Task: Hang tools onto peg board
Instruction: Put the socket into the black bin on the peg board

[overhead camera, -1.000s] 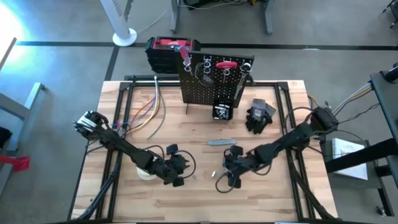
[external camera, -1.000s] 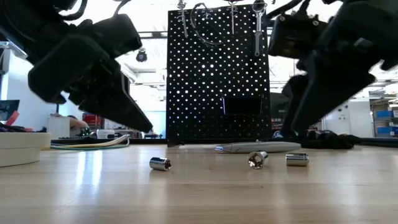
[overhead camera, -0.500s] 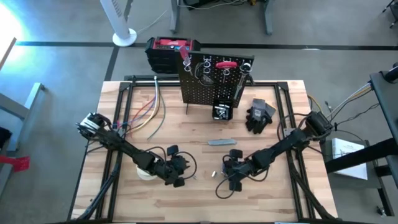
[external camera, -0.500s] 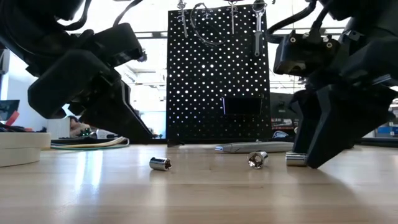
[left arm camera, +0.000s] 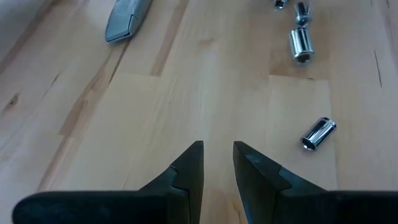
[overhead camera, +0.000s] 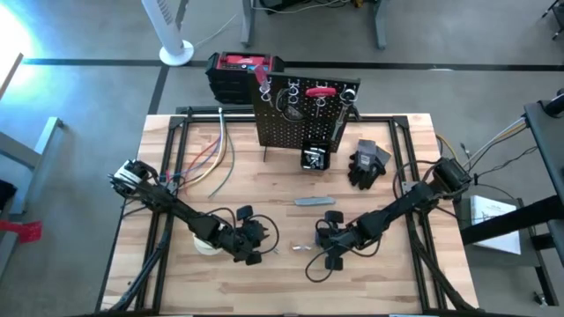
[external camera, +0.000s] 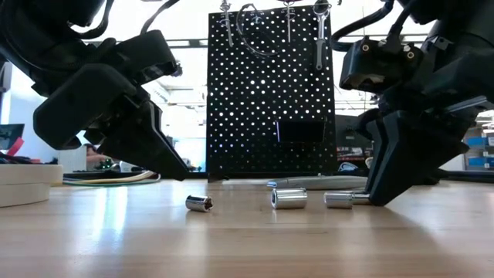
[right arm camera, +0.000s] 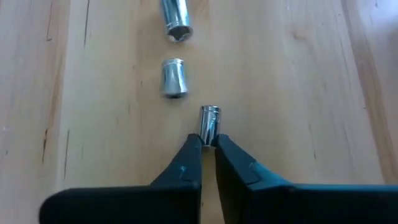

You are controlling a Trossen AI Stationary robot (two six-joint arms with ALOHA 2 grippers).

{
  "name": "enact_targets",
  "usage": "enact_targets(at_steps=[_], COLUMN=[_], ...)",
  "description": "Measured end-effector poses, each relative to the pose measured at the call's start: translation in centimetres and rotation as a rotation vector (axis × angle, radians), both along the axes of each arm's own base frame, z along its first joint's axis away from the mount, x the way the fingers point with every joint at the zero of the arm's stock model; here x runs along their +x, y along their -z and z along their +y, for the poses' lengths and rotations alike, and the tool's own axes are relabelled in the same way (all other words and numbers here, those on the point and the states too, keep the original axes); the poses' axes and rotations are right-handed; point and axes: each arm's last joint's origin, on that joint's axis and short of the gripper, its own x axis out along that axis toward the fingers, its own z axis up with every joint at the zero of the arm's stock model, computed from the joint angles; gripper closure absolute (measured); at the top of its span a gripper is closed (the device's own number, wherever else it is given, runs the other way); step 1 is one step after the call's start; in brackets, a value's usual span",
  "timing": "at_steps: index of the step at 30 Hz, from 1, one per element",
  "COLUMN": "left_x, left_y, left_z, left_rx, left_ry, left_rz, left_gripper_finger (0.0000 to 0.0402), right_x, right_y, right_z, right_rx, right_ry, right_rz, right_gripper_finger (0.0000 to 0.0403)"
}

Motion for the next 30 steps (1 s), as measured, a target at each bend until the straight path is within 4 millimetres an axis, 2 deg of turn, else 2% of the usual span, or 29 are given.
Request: enact_targets(at_steps=[4, 9, 14, 19, 26, 30], left_x=[0.0, 0.0, 0.0, 0.1, 0.2, 0.1], left_y=[0.0, 0.0, -0.1, -0.1, -0.1, 0.0], left_z=[0.0, 0.0, 0.0, 0.0, 0.1, 0.2], left_rx=[0.000, 0.000, -0.002, -0.003, -0.004, -0.017], left_ry=[0.000, 0.000, 0.000, -0.002, -0.005, -0.015], left_rz=[0.000, 0.000, -0.005, -0.010, -0.011, -0.001], left_gripper_finger=[0.0325, 0.0325, 0.0325, 0.0325, 0.0325, 0.0325], right_x=[0.0, -0.1, 0.3, 0.7, 1.0, 1.2], right_y=[0.0, -1.0, -4.4, -7.3, -10.9, -11.6], right_z=[0.0, -0.3, -1.2, -4.5, -10.8, -12.1], right_rx=[-0.007, -0.069, -0.160, -0.228, -0.267, -0.192], right_ry=[0.003, 0.014, 0.044, 0.153, 0.390, 0.382], right_rz=[-0.003, -0.033, -0.162, -0.253, -0.370, -0.403], right_gripper_finger=[0.0393, 0.0398, 0.0400, 0.0400, 0.0400, 0.0401])
